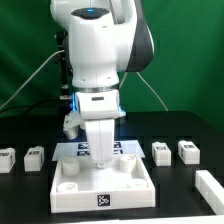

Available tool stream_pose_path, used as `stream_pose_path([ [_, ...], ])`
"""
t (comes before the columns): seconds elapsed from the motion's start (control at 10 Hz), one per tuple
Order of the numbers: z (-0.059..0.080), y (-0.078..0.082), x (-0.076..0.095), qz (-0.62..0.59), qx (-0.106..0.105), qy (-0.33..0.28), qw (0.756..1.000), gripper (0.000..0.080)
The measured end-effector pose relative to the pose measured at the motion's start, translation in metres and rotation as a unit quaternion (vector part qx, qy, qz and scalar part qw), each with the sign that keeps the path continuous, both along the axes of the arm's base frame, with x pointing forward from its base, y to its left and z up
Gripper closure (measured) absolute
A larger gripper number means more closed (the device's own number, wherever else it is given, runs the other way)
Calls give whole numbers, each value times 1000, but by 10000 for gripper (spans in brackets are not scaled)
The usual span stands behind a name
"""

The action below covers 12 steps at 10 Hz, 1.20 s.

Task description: Assemble one leg

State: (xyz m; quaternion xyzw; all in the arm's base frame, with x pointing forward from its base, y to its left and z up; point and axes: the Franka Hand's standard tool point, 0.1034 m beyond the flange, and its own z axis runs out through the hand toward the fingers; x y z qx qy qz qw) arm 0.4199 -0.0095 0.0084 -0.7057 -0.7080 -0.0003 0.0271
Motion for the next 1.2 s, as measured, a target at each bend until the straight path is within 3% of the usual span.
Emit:
stream_pose_path([
  [0.6, -1, 66, 56, -20, 20, -22, 999, 739],
  [0.8, -1, 84, 67, -24, 23, -28, 999, 739],
  [1.2, -1, 84, 71, -17, 12, -23, 1000, 739],
])
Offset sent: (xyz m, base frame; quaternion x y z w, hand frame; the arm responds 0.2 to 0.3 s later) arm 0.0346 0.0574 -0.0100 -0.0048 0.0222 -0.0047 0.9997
